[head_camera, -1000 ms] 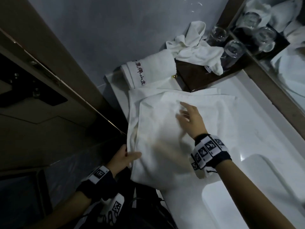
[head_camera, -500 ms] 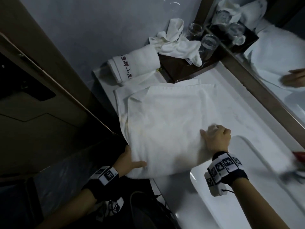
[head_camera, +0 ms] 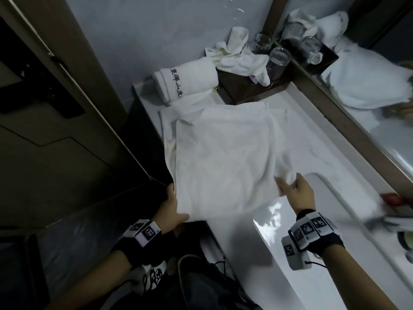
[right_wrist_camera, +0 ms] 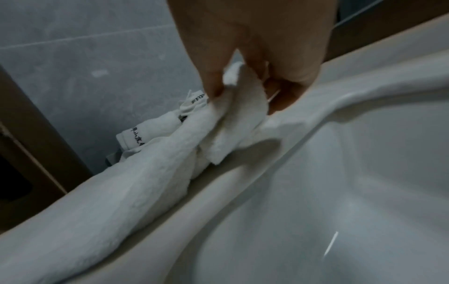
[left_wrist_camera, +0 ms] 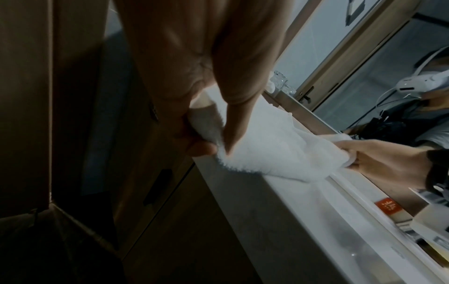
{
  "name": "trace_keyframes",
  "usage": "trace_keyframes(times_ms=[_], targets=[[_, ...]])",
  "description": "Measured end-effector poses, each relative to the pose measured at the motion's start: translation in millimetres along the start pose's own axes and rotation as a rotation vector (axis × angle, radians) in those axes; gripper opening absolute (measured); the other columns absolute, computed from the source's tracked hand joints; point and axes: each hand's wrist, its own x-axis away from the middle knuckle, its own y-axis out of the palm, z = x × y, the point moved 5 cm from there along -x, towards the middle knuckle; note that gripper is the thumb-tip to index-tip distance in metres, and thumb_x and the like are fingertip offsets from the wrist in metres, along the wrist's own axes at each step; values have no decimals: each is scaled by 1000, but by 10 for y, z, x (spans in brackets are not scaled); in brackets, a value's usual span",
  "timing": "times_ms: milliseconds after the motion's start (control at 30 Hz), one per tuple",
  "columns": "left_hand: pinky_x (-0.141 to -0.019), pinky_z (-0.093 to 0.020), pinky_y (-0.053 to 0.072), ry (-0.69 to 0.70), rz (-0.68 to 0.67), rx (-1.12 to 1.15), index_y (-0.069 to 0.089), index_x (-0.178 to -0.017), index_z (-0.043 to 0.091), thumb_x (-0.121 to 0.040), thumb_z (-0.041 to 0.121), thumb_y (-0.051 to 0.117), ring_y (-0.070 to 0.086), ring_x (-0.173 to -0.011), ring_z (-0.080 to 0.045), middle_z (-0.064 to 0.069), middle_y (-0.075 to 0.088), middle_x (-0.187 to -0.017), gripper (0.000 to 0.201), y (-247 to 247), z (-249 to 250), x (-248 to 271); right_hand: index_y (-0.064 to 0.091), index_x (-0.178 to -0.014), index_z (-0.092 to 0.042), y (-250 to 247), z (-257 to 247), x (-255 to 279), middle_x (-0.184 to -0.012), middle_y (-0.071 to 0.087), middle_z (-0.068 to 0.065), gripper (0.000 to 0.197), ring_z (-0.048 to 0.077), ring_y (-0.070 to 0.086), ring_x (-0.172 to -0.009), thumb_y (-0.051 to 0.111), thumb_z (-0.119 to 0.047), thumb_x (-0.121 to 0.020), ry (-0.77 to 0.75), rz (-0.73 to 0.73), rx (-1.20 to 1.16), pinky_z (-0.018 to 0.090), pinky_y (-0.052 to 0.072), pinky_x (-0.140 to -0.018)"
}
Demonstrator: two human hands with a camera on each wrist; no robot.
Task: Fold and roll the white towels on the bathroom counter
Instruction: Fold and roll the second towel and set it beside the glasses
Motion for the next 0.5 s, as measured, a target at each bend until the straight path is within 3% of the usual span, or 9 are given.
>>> trace_keyframes(times_ms=[33,67,133,200,233,333,400,433,500], targets=[[-87,-25,39,7,15,-2,-3,-143,15,-75,5,67,44,-108,-15,-10,39,-139,98,12,3,6,47,-85,-4,-1,-32,16,-79,45,5,38,25,45,-79,66,-37,-82,-49,-43,-34,32,36,-64],[-89,-25,39,19,25,0,-6,-143,15,-75,4,67,44,-110,-16,-8,38,-140,100,22,13,17,51,-98,-6,16,-78,46,-91,48,2,38,23,46,-85,68,-35,-81,-79,-120,-55,32,38,-69],[-96,-24,36,60,36,22,-12,-143,14,-72,4,73,41,-120,-15,3,29,-140,111,35,46,49,37,-135,-17,74,-150,114,-124,41,-7,63,15,41,-111,70,-26,-82,-143,-323,-19,32,36,-93],[-96,-19,31,97,46,42,-10,-144,15,-69,4,76,34,-120,-9,8,25,-133,115,32,72,91,23,-145,-22,116,-203,186,-137,34,-11,76,11,34,-122,67,-17,-84,-239,-466,70,32,30,-105],[-95,-17,30,95,50,37,-5,-144,15,-70,4,76,35,-119,-9,7,27,-130,111,24,82,112,23,-145,-22,124,-230,202,-137,37,-10,74,13,37,-122,65,-14,-85,-281,-485,94,33,31,-106],[-78,-10,35,42,96,5,25,-136,7,-75,8,73,47,-106,-15,-3,42,-118,78,-36,69,164,44,-133,-16,82,-283,158,-121,57,0,48,20,51,-108,61,-13,-88,-322,-421,69,28,38,-97],[-73,-16,37,10,161,31,37,-123,2,-79,9,69,49,-96,-18,-9,47,-112,56,-109,55,201,58,-100,-13,47,-327,112,-89,62,4,11,22,52,-84,58,-19,-90,-326,-345,63,19,39,-78],[-74,-20,38,-7,189,45,39,-119,2,-80,10,68,51,-92,-20,-11,49,-109,48,-147,39,211,55,-84,-14,27,-354,104,-73,56,2,10,20,47,-73,56,-21,-92,-338,-308,59,17,37,-68],[-74,-25,40,-36,228,68,42,-112,3,-83,9,65,54,-83,-21,-12,52,-100,37,-213,-6,223,46,-75,-10,-12,-363,70,-62,47,-2,23,16,41,-63,54,-22,-93,-345,-243,40,25,33,-62]])
